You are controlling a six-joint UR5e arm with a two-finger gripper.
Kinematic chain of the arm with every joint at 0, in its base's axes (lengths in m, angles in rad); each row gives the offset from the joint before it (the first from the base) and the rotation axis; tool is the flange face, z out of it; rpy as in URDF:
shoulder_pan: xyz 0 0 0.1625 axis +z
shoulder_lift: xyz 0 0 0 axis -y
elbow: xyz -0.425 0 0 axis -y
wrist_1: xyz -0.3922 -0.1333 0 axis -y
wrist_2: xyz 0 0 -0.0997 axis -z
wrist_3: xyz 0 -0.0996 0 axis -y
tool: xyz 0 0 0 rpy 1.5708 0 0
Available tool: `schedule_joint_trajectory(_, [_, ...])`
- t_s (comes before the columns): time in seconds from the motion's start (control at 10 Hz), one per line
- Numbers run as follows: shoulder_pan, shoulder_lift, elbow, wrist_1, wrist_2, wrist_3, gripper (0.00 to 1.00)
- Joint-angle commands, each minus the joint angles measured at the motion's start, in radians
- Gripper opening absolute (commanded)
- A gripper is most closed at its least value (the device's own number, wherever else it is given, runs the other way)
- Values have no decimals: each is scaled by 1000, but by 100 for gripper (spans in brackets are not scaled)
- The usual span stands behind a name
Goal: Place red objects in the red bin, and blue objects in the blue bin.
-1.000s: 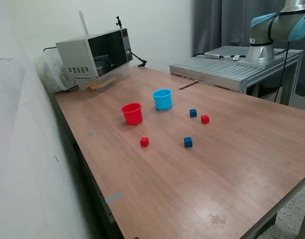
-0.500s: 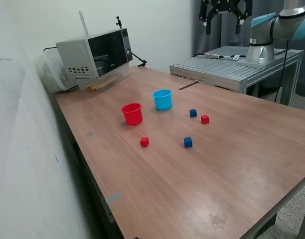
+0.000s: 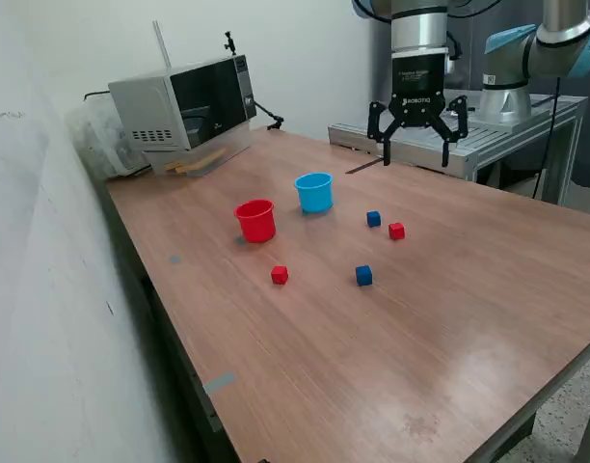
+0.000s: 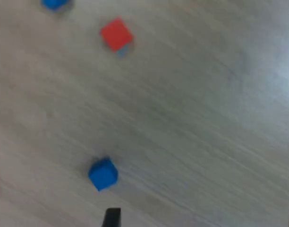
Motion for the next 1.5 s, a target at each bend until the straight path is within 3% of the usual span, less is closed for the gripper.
schedule_joint_trajectory(0.0, [-5, 72, -33, -52, 14, -356, 100])
schedule_joint_trajectory(0.2, [-4, 114, -68, -42, 16, -545, 100])
schedule_joint_trajectory(0.3, [1, 150, -111, -8, 16, -598, 100])
schedule_joint_trajectory(0.5, [2, 255, -241, 8, 11, -607, 100])
schedule_joint_trajectory(0.8, [1, 350, -338, 9, 8, -626, 100])
schedule_joint_trajectory(1.4, [-82, 367, -283, -6, 18, -626, 100])
